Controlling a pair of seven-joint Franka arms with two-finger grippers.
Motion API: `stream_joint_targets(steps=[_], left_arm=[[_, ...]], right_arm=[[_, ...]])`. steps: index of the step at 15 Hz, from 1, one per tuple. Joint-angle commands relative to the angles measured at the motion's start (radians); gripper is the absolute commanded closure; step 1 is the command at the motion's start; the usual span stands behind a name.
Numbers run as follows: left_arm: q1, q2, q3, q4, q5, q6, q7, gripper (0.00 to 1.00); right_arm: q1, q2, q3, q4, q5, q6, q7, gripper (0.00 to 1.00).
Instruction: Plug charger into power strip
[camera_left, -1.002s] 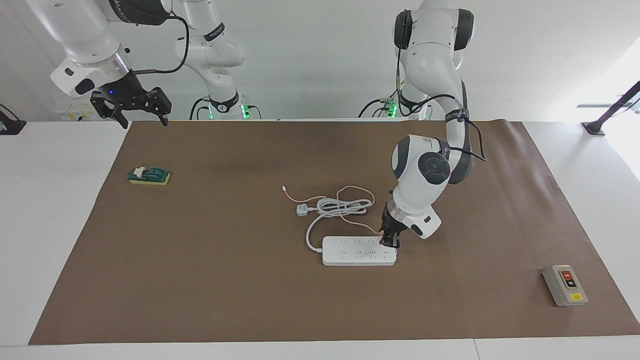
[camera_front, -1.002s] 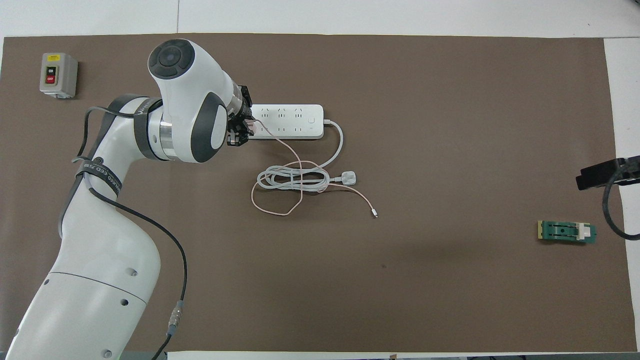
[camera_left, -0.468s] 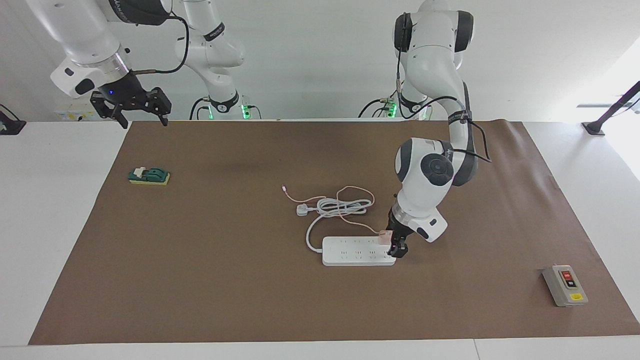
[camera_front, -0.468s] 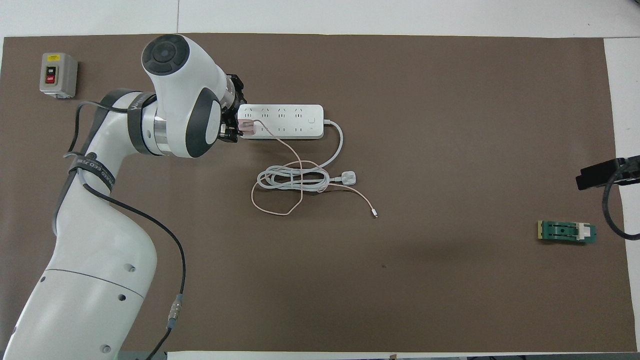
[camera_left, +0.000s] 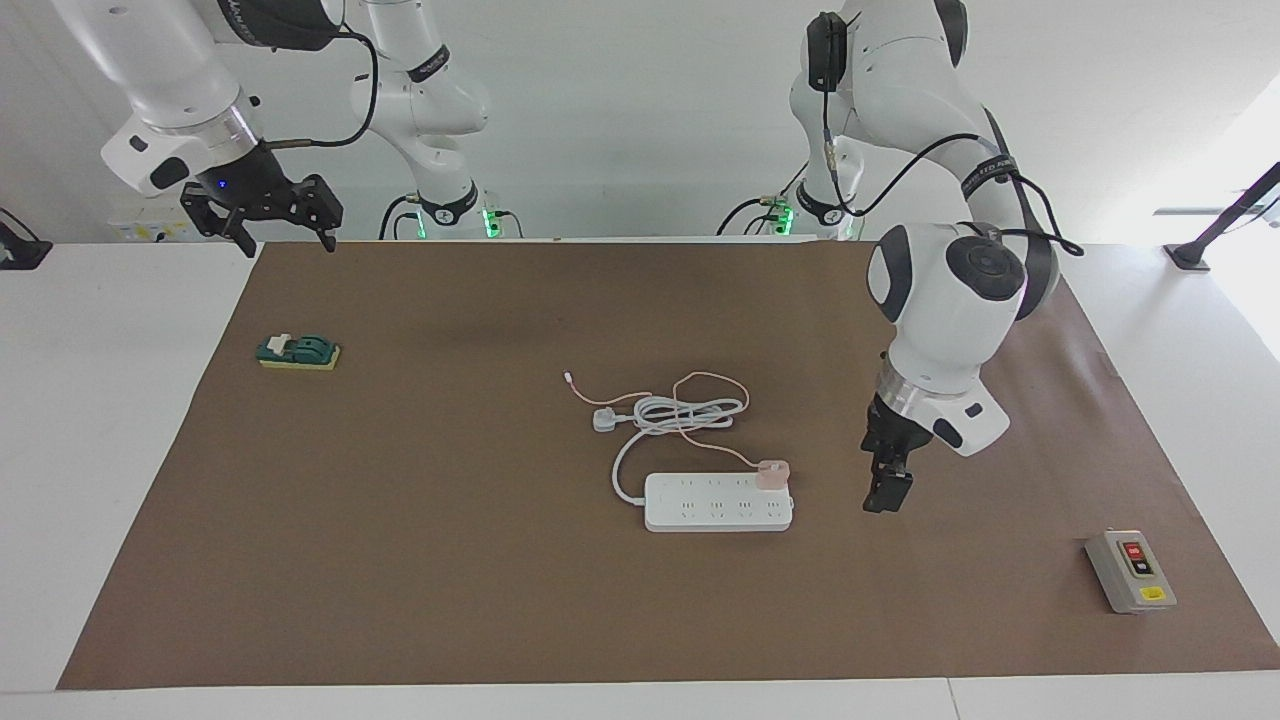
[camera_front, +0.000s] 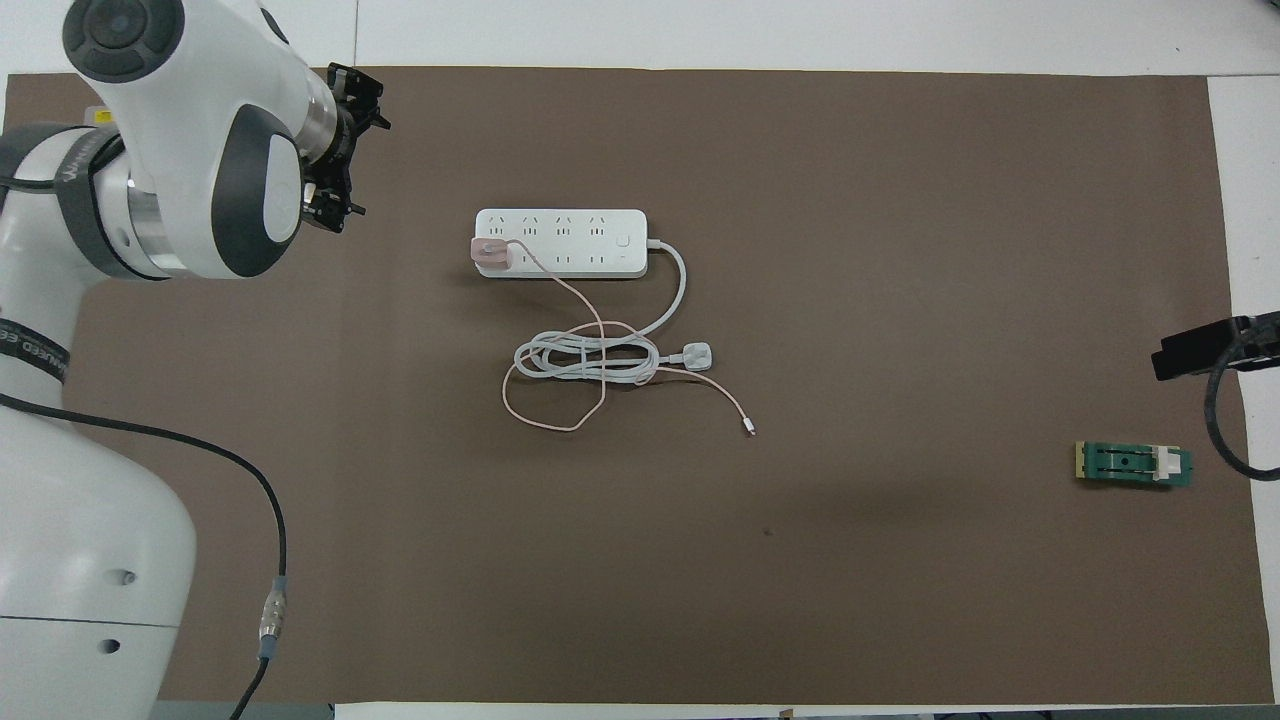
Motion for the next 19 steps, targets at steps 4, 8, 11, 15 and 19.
stream_joint_targets(steps=[4, 8, 11, 15, 19], left_arm=[[0.055, -0.05, 0.05, -0.009, 0.012, -0.027, 0.445, 0.0], [0.127, -0.105, 0.069, -0.009, 0.012, -0.036, 0.706, 0.0], [0.207, -0.165, 0.072, -0.008, 0.012, -0.151, 0.933, 0.0], [0.258, -0.231, 0.073, -0.002, 0.013, -0.224, 1.011, 0.0], [0.255, -0.269, 0.106, 0.018, 0.021, -0.336, 1.026, 0.0]], right_arm=[[-0.001, -0.016, 0.001, -0.009, -0.015, -0.015, -0.019, 0.0], [-0.001, -0.016, -0.001, -0.009, -0.015, -0.015, -0.019, 0.0], [-0.001, -0.016, -0.001, -0.009, -0.016, -0.015, -0.019, 0.0], [0.001, -0.016, 0.001, -0.009, -0.015, -0.015, -0.019, 0.0], [-0.001, -0.016, -0.001, -0.009, -0.016, -0.013, -0.019, 0.0]])
